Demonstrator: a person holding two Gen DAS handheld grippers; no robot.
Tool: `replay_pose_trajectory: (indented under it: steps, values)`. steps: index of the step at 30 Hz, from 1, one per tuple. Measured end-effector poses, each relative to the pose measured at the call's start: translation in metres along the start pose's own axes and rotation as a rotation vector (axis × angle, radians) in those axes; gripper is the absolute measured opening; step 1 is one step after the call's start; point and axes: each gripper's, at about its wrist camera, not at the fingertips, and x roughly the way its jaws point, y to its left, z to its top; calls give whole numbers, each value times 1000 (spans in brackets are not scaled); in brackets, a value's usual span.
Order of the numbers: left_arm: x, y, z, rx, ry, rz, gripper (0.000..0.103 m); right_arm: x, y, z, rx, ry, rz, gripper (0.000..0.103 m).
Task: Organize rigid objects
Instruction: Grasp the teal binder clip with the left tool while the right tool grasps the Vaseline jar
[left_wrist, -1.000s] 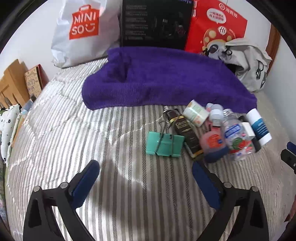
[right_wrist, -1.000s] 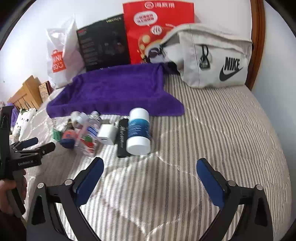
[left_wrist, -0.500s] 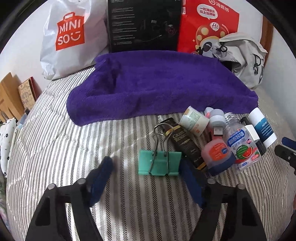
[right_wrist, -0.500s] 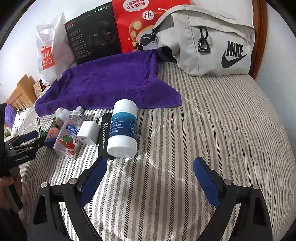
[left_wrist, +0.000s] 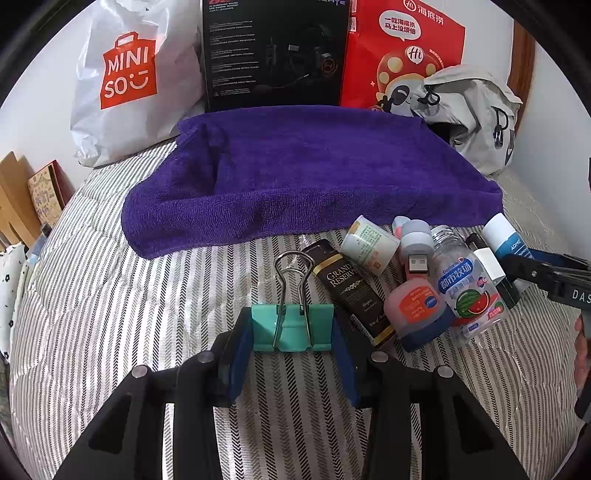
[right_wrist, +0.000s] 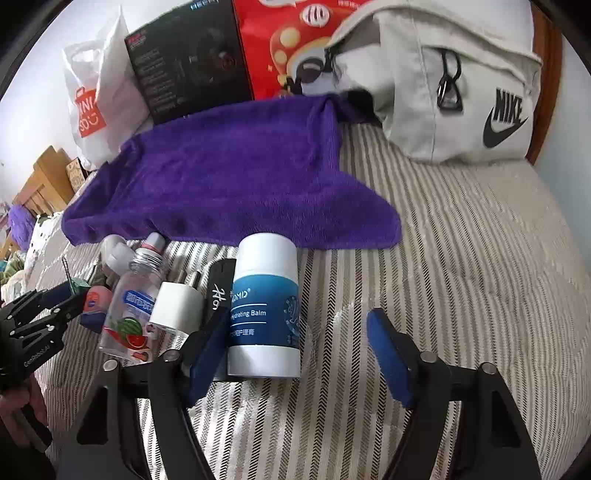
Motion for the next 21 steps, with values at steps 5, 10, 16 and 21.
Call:
replay_pose_trajectory:
  steps: [5, 10, 16, 21]
  values:
    - [1, 0, 0, 1, -7, 7, 39, 3, -2, 2, 3, -8, -22, 70]
    - [0, 4, 0, -16, -12, -4, 39, 9, 3, 6, -51, -15, -81, 58]
    - [0, 2, 0, -44, -23, 17, 39, 6, 6, 4, -100, -34, -111, 36]
    - [-2, 10, 0, -85, -30, -27, 39, 2, -1, 2, -77, -33, -62, 36]
